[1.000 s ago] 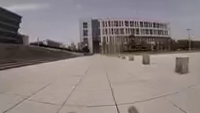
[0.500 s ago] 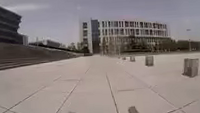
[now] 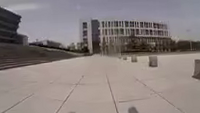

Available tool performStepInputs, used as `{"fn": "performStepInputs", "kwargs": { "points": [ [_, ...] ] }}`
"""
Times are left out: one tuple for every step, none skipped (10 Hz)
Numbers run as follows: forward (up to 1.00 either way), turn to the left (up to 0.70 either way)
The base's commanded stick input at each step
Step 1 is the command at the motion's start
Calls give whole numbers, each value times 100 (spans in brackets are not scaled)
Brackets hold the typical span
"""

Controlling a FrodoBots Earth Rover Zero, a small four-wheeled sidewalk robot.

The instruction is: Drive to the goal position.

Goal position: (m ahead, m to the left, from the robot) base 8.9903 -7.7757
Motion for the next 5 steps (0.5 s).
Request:
{"fn": "performStepInputs", "kwargs": {
  "points": [
    [70, 0],
    [70, 0],
    [70, 0],
    [70, 0],
    [70, 0]
  ]
}}
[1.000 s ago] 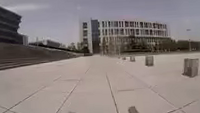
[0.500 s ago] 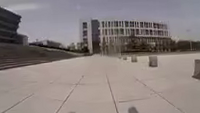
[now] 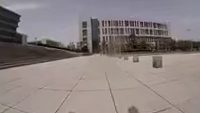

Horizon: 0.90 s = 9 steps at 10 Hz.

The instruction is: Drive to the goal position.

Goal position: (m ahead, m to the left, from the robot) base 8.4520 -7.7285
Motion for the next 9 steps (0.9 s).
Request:
{"fn": "performStepInputs", "kwargs": {
  "points": [
    [70, 0],
    [70, 0],
    [70, 0],
    [70, 0],
    [70, 0],
    [70, 0],
    [70, 0],
    [70, 0],
    [70, 0]
  ]
}}
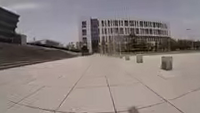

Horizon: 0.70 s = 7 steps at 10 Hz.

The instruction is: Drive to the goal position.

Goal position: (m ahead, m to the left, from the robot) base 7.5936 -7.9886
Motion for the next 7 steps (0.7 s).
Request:
{"fn": "performStepInputs", "kwargs": {
  "points": [
    [70, 0],
    [70, 0],
    [70, 0],
    [70, 0],
    [70, 0],
    [70, 0],
    [70, 0]
  ]
}}
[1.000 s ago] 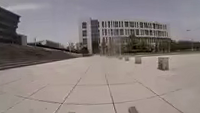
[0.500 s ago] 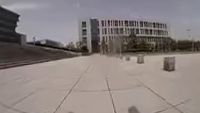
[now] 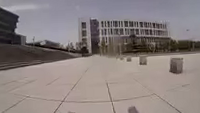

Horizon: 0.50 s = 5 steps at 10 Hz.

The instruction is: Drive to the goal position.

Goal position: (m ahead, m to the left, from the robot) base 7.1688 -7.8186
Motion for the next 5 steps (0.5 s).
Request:
{"fn": "performStepInputs", "kwargs": {
  "points": [
    [70, 0],
    [70, 0],
    [70, 0],
    [70, 0],
    [70, 0]
  ]
}}
